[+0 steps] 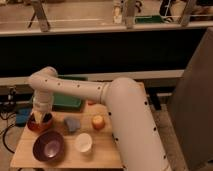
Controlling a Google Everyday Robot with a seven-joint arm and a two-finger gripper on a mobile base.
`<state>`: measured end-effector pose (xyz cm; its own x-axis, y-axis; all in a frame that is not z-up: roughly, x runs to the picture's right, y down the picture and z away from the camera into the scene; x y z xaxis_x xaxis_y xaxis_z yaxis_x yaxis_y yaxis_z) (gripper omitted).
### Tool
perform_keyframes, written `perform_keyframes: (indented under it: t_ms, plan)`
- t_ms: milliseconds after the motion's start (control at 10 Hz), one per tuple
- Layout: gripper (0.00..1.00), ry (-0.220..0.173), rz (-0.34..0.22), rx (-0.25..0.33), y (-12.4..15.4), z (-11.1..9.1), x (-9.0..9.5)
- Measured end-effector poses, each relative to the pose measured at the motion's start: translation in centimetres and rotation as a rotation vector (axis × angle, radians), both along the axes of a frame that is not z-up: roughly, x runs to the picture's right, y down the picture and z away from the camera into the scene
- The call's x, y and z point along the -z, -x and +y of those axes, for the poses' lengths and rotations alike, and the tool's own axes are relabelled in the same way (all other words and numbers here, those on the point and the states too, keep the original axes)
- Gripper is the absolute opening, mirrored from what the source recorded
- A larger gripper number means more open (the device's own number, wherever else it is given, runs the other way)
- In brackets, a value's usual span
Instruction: Place eraser in red bowl
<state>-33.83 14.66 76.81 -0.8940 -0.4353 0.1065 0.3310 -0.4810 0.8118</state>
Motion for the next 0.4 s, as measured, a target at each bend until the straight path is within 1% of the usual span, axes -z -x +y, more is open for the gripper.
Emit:
perform_keyframes:
  t_ms: [100, 200, 300, 400]
  plan:
    - [0.75, 0.001, -0.002, 0.001, 0.07, 0.06, 0.02]
    - [0.80, 0.003, -0.003, 0.001, 0.15, 0.15, 0.03]
    - [0.80, 0.004, -0.004, -0.002, 0.20, 0.16, -0.01]
    - [0.78, 0.008, 0.012, -0.017, 0.19, 0.15, -0.10]
